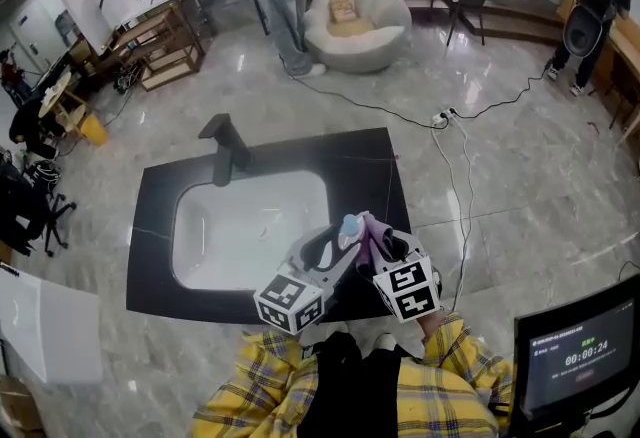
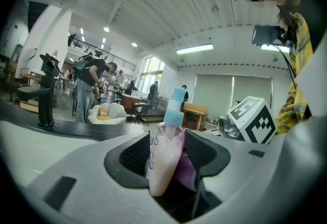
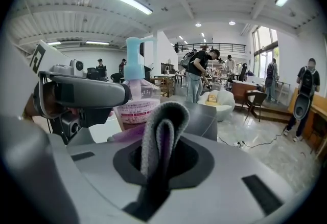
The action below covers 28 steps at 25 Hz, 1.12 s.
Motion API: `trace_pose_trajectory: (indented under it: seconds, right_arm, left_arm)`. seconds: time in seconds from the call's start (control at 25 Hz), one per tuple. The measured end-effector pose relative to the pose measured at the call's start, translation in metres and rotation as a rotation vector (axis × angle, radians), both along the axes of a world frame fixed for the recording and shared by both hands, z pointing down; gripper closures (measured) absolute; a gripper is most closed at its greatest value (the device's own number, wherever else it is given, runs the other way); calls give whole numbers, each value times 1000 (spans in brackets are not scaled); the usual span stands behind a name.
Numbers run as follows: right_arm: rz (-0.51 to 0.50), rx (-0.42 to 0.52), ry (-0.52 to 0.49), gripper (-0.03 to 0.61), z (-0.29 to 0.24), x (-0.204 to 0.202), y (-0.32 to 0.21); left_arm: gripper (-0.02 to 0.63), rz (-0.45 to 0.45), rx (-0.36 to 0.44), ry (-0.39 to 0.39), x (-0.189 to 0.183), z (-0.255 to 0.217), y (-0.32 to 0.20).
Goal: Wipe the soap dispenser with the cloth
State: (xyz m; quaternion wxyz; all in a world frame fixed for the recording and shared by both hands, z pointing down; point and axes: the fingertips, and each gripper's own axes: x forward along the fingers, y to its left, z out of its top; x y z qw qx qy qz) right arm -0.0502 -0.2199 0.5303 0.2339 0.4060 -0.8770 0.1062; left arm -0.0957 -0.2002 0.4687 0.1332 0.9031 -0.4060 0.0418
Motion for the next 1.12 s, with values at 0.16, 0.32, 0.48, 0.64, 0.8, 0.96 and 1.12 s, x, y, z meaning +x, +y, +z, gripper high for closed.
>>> trace_pose_trajectory:
  seconds: [0.16, 0.32, 0.48, 0.64, 0.8, 0.96, 1.12]
  right_arm:
    - [-24, -15, 15, 535, 4, -5, 2]
    - [-57, -6, 57, 535, 8, -7, 3]
    - [-85, -1, 99, 535, 10, -8, 1]
    - [-102, -6, 122, 535, 13, -8, 3]
    - [-116, -20, 138, 535, 20, -9, 2]
    - [-122, -29, 152, 535, 22, -10, 3]
    - [-126, -38, 167, 535, 24, -9, 3]
  left_arm:
    - [436, 10, 9, -7, -1, -1, 3]
    - [439, 19, 18, -21, -2, 0, 4]
    - [440, 31, 20, -26, -2, 0, 4]
    - [442, 43, 22, -29, -2, 0, 5]
    - [442, 59, 28, -28, -2, 2, 3]
    - [443, 76, 32, -30, -3, 1, 4]
    - [443, 96, 33, -31, -3, 0, 5]
